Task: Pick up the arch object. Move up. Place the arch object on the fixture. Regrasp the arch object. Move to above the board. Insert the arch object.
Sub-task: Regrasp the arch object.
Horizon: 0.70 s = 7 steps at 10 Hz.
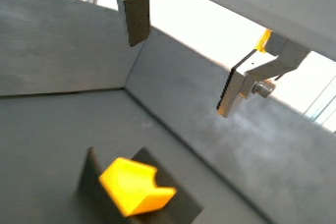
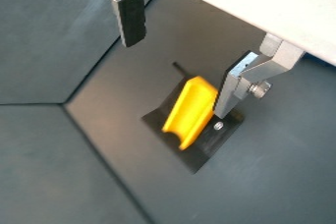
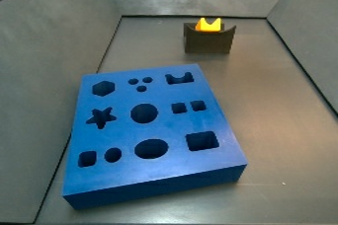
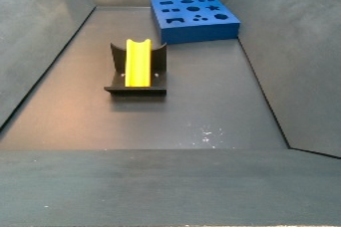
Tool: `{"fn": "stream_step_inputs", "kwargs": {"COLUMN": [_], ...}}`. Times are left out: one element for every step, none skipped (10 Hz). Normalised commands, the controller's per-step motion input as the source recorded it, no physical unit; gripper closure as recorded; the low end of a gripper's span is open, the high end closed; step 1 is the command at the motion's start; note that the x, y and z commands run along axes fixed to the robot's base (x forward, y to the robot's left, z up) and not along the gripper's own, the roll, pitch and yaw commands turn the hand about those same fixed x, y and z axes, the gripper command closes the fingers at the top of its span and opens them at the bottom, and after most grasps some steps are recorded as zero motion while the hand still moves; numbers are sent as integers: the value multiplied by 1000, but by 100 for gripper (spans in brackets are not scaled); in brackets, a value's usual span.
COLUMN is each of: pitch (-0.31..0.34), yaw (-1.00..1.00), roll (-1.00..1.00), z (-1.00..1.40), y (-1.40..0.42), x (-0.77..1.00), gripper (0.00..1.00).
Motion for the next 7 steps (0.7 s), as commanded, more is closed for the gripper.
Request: {"fn": "stream_step_inputs", "kwargs": {"pitch": [79,106,115,111,103,88,63], "yaw": [80,98,113,126,136,146,155], "roll": [1000,1000,895,637,443,299,221], "z": [-9,-10,-14,-12,-14,-4,-6], "y": [-34,-37,-39,-40,-42,-27,-24], "x": [82,85,89,87,87,84,74], "gripper": [0,0,0,0,0,0,0]}}
